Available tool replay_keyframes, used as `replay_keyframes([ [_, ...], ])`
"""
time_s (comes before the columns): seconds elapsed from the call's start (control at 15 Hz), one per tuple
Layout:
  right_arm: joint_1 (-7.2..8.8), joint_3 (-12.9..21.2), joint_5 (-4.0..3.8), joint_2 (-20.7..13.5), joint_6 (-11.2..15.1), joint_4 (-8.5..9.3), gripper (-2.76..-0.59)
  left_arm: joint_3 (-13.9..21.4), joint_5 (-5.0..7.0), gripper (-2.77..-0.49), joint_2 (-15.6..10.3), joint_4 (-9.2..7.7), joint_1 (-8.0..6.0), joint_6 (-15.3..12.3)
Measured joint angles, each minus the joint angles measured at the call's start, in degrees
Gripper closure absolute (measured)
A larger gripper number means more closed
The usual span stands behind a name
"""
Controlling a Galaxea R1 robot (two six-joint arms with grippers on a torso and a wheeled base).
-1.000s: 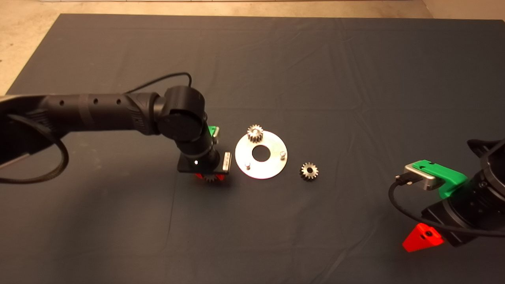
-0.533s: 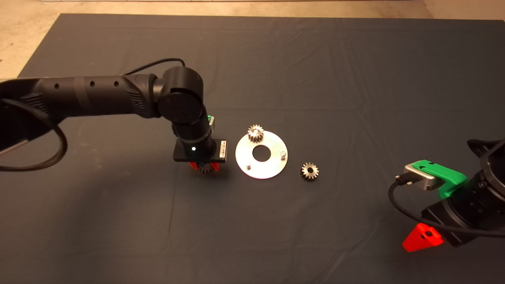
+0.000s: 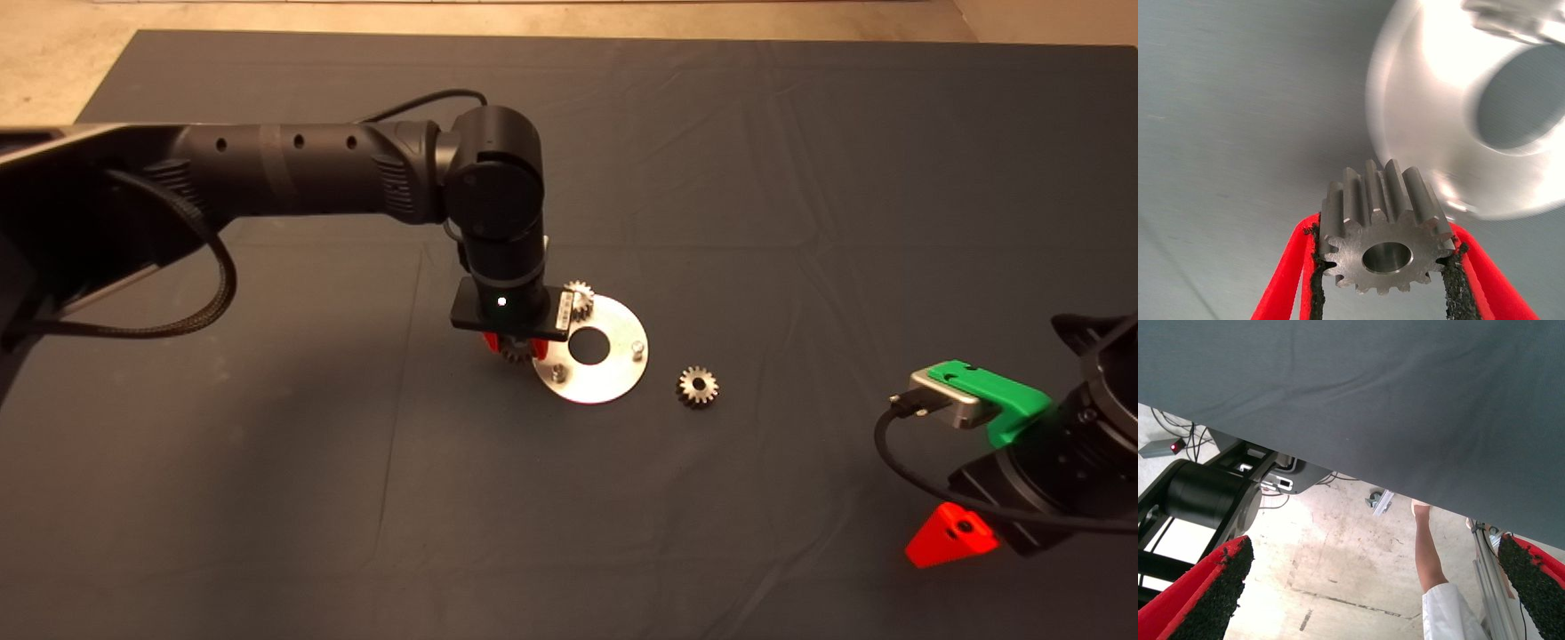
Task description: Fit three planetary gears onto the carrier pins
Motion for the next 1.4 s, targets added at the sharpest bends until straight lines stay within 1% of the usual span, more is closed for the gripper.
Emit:
replay_keyframes([
  [0.07,0.0,0.0,-0.18,-0.13,0.0,0.0,-2.73,0.01,-0.11,-0.93,0.45,-0.17,-0.02,0.02],
  [0.13,0.02,0.0,-0.09,-0.16,0.0,0.02,-2.73,0.11,-0.57,-0.93,0.78,-0.54,-0.02,0.05],
  [0.2,0.01,0.0,-0.09,-0.13,0.0,0.0,-2.73,0.12,-0.49,-0.93,0.74,-0.99,-0.02,0.05],
  [0.27,0.0,0.0,-0.09,-0.13,0.0,0.0,-2.73,0.12,-0.4,-0.93,0.47,-1.1,-0.02,0.05],
  [0.33,0.0,0.0,-0.11,-0.13,0.0,0.0,-2.73,0.11,-0.07,-0.93,0.28,-1.05,-0.02,0.05],
  [0.6,0.0,0.0,-0.11,-0.02,0.0,0.0,-2.73,0.12,-0.05,-0.93,0.98,-1.66,-0.02,0.05],
  [1.07,0.0,0.0,-0.09,0.01,0.0,0.0,-2.73,0.12,-0.05,-0.93,2.57,-1.71,0.0,0.05],
  [1.2,0.0,0.0,-0.11,0.01,-0.02,0.0,-2.73,0.12,-0.22,-0.93,2.68,-1.73,0.0,0.05],
  [1.4,0.0,0.0,-0.09,0.01,0.0,0.0,-2.73,0.12,-0.11,-0.93,2.7,-1.71,0.0,0.05],
])
